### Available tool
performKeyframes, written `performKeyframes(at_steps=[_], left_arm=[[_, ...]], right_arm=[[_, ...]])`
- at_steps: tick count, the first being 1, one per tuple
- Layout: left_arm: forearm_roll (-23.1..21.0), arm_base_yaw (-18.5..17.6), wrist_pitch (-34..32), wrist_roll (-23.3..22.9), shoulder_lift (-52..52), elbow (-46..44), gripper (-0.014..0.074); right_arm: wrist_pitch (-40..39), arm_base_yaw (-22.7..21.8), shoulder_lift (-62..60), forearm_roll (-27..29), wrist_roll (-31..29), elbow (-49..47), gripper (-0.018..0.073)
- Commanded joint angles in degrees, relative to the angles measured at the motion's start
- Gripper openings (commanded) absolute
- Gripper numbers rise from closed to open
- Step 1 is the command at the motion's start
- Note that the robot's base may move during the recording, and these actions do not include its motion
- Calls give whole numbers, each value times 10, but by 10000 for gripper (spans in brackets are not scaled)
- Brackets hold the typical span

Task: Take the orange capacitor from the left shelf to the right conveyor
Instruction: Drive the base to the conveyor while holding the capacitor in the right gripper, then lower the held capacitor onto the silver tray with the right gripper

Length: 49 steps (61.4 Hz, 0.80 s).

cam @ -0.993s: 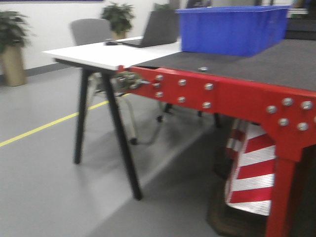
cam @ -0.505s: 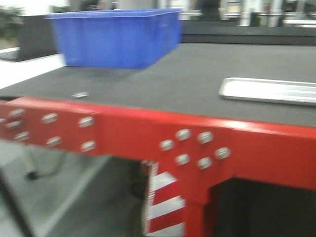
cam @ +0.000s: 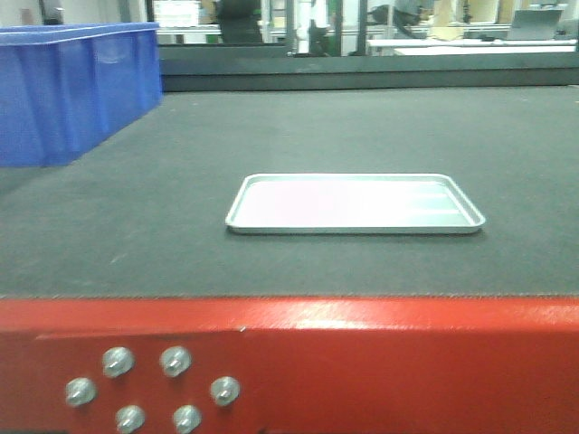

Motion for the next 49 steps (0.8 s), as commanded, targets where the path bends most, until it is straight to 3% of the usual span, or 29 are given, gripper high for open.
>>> performKeyframes(at_steps=[1, 49], left_arm=[[0, -1, -48, 0, -11, -2, -105], [0, -1, -48, 0, -11, -2, -105]], right_arm=[[-56, -2, 8, 1, 0, -16, 183], [-72, -2, 10, 1, 0, -16, 183]])
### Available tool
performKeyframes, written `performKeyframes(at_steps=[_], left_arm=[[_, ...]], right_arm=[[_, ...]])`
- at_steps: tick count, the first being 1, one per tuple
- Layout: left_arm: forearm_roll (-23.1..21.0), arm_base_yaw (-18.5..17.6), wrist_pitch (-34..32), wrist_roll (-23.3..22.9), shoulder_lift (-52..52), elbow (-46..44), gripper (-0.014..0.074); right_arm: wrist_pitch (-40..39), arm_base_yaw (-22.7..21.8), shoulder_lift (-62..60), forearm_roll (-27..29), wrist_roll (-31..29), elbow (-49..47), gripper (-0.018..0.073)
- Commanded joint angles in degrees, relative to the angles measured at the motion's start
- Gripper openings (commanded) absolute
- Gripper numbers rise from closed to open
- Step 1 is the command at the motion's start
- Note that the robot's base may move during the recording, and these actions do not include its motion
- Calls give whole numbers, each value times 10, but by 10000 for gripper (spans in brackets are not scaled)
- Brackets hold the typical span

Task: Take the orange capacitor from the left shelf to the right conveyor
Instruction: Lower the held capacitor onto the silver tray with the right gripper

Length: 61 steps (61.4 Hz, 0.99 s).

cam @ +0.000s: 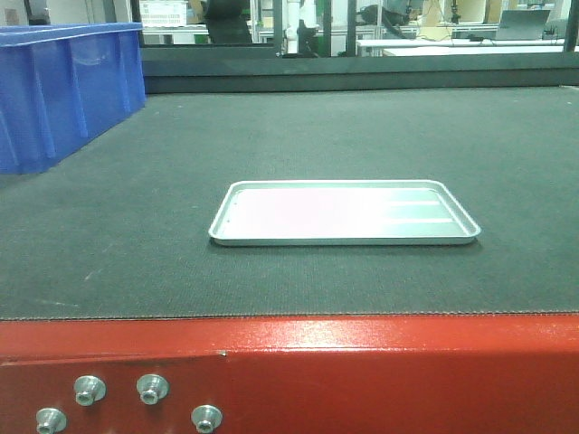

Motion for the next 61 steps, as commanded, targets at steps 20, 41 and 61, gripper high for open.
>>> performKeyframes(at_steps=[20, 41, 61], left_arm=[[0, -1, -48, 0, -11, -2, -105], [0, -1, -48, 0, -11, -2, -105], [0, -1, -48, 0, -11, -2, -105]], right_arm=[[-244, 40, 195, 4, -1, -19, 183], [-473, 161, 515, -61, -1, -98, 183], [-606, 130, 735, -61, -1, -140, 183]])
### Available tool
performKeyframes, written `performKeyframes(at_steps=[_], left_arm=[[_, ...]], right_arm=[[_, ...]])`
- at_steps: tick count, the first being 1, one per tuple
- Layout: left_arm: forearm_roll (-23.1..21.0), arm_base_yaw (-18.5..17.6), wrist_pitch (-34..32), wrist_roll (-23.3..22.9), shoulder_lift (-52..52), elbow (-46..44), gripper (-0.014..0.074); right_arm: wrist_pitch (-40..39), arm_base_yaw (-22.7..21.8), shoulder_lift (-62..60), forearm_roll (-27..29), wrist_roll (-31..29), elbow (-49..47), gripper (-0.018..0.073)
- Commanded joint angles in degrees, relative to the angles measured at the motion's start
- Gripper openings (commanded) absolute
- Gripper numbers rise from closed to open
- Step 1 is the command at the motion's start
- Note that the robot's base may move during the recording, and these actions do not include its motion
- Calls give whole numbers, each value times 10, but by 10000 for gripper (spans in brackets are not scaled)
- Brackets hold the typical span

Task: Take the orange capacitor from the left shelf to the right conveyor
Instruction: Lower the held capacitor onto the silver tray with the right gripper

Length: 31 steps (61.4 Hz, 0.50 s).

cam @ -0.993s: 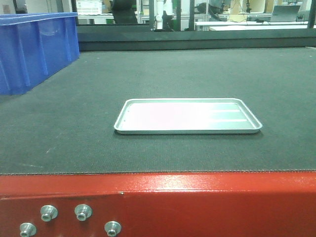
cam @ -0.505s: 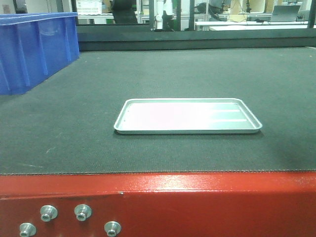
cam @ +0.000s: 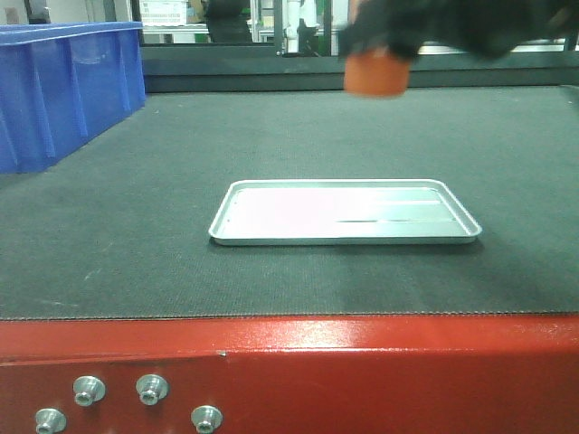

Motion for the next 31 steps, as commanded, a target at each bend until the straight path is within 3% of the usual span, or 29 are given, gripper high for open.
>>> performKeyframes(at_steps=[1, 19, 31], left_arm=[[0, -1, -48, 0, -11, -2, -105], [0, -1, -48, 0, -11, -2, -105], [0, -1, -48, 0, -11, -2, -105]], right_arm=[[-88, -11, 36, -5, -1, -33, 183], [-197, -35, 210, -5, -1, -71, 183], [-204, -35, 264, -5, -1, -91, 187]])
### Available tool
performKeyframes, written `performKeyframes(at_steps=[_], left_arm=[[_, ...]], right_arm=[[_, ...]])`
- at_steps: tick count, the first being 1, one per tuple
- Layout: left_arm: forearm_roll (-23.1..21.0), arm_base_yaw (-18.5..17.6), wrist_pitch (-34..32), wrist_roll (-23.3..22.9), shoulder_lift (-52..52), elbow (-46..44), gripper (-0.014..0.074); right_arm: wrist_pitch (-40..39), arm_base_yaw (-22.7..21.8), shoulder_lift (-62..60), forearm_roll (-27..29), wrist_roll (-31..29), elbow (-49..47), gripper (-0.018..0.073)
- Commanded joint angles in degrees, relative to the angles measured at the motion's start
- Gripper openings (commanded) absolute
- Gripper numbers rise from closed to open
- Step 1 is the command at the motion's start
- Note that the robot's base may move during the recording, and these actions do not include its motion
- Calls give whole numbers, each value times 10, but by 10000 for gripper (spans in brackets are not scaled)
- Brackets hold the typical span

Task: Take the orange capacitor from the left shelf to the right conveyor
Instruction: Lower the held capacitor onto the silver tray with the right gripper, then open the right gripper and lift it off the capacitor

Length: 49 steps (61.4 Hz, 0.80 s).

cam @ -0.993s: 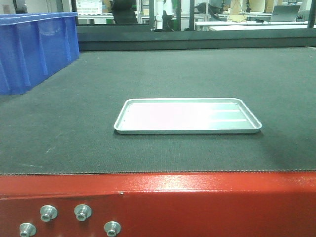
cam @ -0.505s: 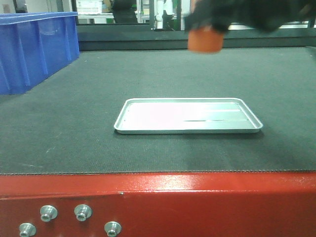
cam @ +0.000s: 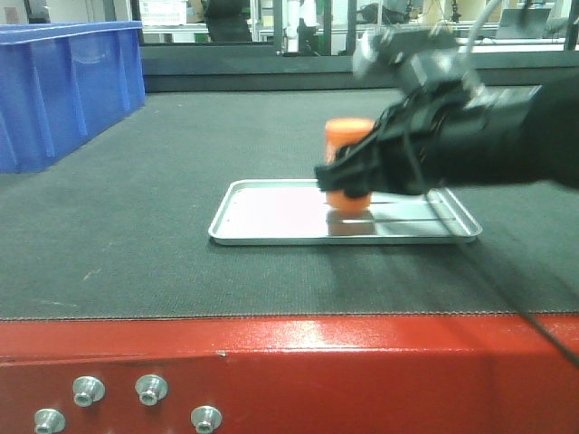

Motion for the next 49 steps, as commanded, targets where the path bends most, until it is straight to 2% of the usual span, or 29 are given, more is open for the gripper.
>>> performKeyframes(at_steps=[1, 6, 10, 19, 28, 49], left_arm=[[0, -1, -48, 0, -11, -2, -105], [0, -1, -48, 0, -11, -2, -105], [0, -1, -48, 0, -11, -2, -105], [0, -1, -48, 0, -11, -2, -105], [0, -1, -48, 0, -11, -2, -105], [0, -1, -48, 0, -11, -2, -105]], right_arm=[[-57, -3, -13, -4, -1, -23, 187], [-53, -3, -10, -4, -1, -25, 190], [-52, -3, -10, -4, -1, -25, 232], [-48, -3, -15, -4, -1, -25, 466], [-31, -3, -28, -4, -1, -25, 614], [73, -3, -124, -4, -1, -25, 626]])
